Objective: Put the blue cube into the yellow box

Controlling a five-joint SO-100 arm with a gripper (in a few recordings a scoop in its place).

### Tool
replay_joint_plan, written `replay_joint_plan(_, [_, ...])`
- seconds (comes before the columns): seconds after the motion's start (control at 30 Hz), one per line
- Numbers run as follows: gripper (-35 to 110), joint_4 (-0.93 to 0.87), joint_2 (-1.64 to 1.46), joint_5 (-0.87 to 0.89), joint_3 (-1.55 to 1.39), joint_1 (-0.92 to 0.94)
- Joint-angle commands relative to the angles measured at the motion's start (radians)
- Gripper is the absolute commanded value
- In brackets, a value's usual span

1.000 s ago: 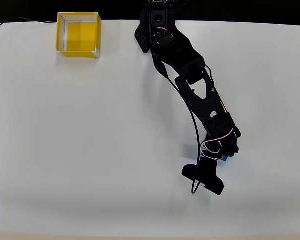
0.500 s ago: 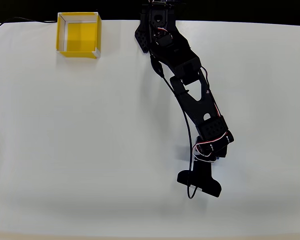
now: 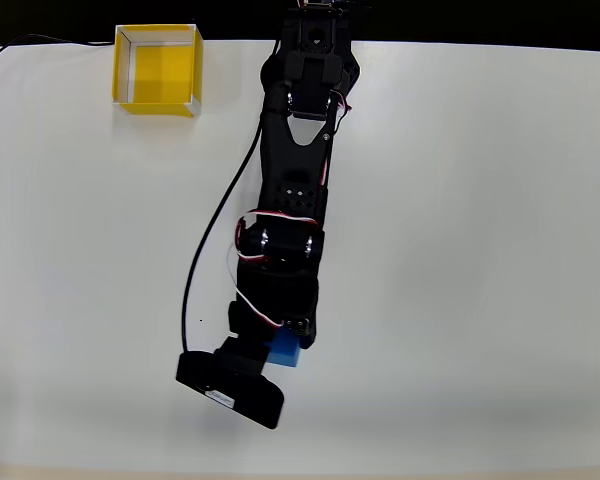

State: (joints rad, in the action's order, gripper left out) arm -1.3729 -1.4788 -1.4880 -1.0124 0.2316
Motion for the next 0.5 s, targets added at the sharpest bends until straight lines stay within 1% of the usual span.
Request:
replay_joint_plan(0.0, [13,-0.003,-0.225,-0.044,-0.006,0.311])
replay_joint_plan(0.27, [13,-0.029,-0.383,-0.155,-0.153,0.848])
replay_joint_plan(0.47, [13,-0.014,-0.472,-0.199,-0.268,1.143])
